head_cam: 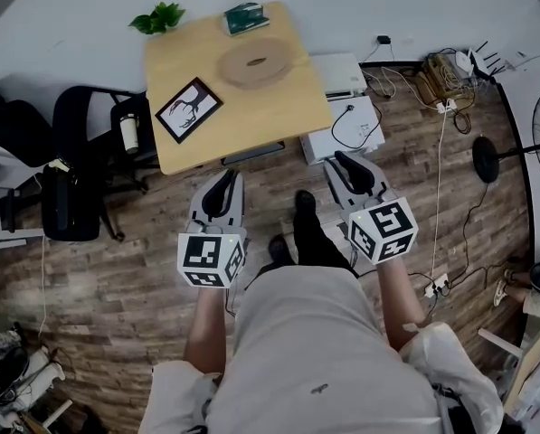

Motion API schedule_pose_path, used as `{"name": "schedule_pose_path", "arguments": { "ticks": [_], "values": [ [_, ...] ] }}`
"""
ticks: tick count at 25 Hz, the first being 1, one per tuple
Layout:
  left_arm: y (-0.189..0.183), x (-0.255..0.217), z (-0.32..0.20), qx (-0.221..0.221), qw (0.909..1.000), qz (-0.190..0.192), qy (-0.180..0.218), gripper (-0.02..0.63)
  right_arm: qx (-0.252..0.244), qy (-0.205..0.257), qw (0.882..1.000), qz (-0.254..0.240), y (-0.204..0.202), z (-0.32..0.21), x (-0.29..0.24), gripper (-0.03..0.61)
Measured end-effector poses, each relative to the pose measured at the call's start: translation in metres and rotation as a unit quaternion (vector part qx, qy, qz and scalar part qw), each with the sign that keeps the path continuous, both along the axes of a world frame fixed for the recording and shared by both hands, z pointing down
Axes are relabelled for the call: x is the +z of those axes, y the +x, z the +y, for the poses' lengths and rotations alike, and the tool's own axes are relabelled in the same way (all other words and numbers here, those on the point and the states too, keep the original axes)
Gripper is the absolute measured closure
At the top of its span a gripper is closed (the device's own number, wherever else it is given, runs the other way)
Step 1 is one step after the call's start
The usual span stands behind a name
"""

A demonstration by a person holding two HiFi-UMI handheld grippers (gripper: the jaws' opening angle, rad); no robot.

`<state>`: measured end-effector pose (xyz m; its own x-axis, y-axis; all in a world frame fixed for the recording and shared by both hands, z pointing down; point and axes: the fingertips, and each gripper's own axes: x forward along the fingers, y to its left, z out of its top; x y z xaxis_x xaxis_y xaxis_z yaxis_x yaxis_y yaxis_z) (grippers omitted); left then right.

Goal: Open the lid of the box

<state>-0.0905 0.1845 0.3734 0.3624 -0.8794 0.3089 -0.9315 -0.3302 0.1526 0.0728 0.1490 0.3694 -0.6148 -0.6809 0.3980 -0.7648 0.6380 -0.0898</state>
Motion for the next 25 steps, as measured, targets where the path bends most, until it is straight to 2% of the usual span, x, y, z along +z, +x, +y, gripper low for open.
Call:
{"name": "schedule_pose_path", "arguments": {
  "ticks": [7, 13, 25],
  "values": [
    [-0.006, 0.003, -0.022, -0.01, 0.9998, -0.016, -0.005, 0.522, -0.016, -0.002, 1.0, -0.002, -0.006, -0.025, 0.002, 0.459],
    [-0.003, -0.001, -0.042, -0.018, 0.9994, -0.029, -0.01, 0.502, -0.047, -0.012, 0.999, 0.0, -0.009, -0.046, 0.003, 0.396],
    [0.026, -0.002, -0.101, -0.051, 0.9982, -0.025, -0.017, 0.497, -0.095, -0.014, 0.995, -0.012, 0.009, -0.112, 0.002, 0.378]
  ]
}}
